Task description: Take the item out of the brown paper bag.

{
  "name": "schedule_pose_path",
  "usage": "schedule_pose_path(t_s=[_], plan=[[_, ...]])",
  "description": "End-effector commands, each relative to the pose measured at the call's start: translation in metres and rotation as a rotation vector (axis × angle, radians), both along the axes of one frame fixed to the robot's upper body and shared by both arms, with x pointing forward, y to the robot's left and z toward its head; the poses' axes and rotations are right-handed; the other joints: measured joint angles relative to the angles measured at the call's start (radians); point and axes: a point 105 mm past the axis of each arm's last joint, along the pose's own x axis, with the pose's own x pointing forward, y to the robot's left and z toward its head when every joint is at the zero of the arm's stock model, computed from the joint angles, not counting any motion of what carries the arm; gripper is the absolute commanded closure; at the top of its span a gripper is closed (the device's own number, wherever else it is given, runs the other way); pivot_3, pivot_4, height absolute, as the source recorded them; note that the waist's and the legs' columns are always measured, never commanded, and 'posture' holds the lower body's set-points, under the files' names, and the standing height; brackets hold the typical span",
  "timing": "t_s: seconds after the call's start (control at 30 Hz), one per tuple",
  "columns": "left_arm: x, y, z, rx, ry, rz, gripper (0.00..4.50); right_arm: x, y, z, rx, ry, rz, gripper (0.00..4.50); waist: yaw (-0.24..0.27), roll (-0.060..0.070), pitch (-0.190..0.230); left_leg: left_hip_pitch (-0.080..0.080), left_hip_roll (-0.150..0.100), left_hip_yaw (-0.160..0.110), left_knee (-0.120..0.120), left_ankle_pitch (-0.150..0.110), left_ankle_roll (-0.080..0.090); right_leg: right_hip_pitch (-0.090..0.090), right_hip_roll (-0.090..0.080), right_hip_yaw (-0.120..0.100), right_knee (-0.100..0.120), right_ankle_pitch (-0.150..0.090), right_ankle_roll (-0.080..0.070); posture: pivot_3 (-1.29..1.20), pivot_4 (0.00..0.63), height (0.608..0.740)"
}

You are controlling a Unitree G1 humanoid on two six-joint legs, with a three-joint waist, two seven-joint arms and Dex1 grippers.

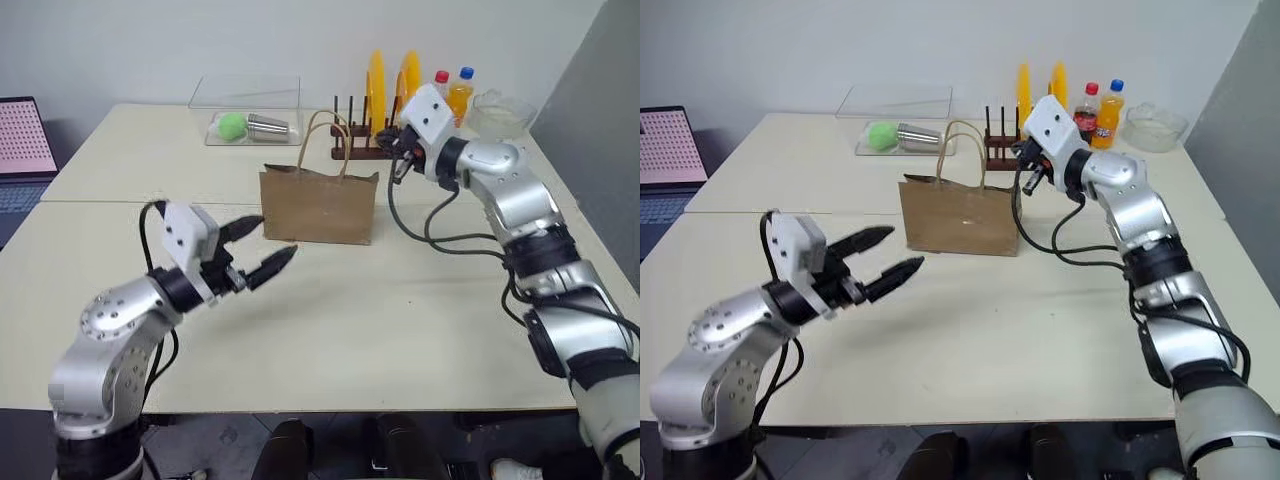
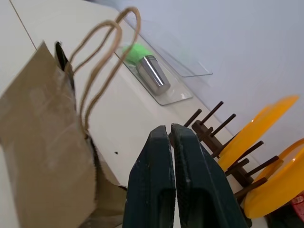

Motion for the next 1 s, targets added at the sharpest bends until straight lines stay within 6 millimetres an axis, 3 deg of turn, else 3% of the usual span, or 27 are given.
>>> schedule_pose_path(t_s=[0.03, 0.13, 0.27, 0.43, 0.67, 0.9, 1.0], plan=[[-0.009, -0.005, 0.005, 0.019, -0.037, -0.004, 0.62, 0.015, 0.011, 0.005, -0.146, -0.076, -0.032, 4.45, -0.002, 0.000, 0.000, 0.000, 0.000, 0.000, 0.000, 0.000, 0.000, 0.000, 0.000, 0.000, 0.001, 0.000, 0.000, 0.00, 0.150, 0.740], [-0.009, 0.001, 0.000, 0.058, -0.041, 0.008, 0.62, 0.026, 0.021, -0.004, -0.286, -0.116, -0.092, 4.45, -0.008, 0.000, 0.000, 0.001, 0.000, 0.002, 0.000, 0.000, 0.000, -0.001, 0.000, 0.002, 0.004, 0.000, 0.000, 0.00, 0.150, 0.740], [-0.011, 0.000, -0.001, 0.077, -0.053, -0.002, 0.62, 0.023, 0.029, -0.017, -0.395, -0.103, -0.041, 4.45, -0.004, 0.000, 0.000, 0.001, 0.000, 0.003, -0.001, 0.000, -0.001, -0.002, 0.000, 0.003, 0.005, -0.001, -0.001, 0.00, 0.150, 0.740], [-0.016, 0.002, -0.003, 0.068, -0.053, -0.006, 0.62, 0.004, 0.036, -0.027, -0.464, 0.000, 0.178, 4.45, -0.006, 0.001, 0.001, 0.002, 0.000, 0.003, -0.001, 0.000, 0.000, -0.002, 0.000, 0.003, 0.005, -0.001, -0.001, 0.00, 0.150, 0.740], [-0.038, -0.001, -0.028, 0.081, 0.041, -0.056, 0.62, -0.023, 0.032, -0.040, -0.488, 0.091, 0.408, 4.45, -0.007, 0.002, 0.001, 0.003, 0.000, 0.002, -0.002, 0.000, 0.000, -0.002, 0.000, 0.003, 0.005, -0.001, -0.001, 0.00, 0.150, 0.740], [-0.049, 0.010, -0.036, 0.142, 0.104, -0.094, 0.62, -0.057, 0.036, -0.062, -0.485, 0.150, 0.569, 4.45, -0.005, 0.003, 0.002, 0.009, 0.000, 0.003, -0.008, 0.000, 0.000, 0.000, 0.000, 0.003, 0.005, -0.002, -0.003, 0.00, 0.150, 0.740], [-0.056, 0.008, -0.035, 0.158, 0.142, -0.150, 0.62, -0.065, 0.039, -0.061, -0.454, 0.127, 0.580, 4.45, -0.005, 0.003, 0.002, 0.010, 0.000, 0.003, -0.010, 0.000, 0.000, 0.000, 0.000, 0.003, 0.005, -0.003, -0.004, 0.00, 0.150, 0.740]])
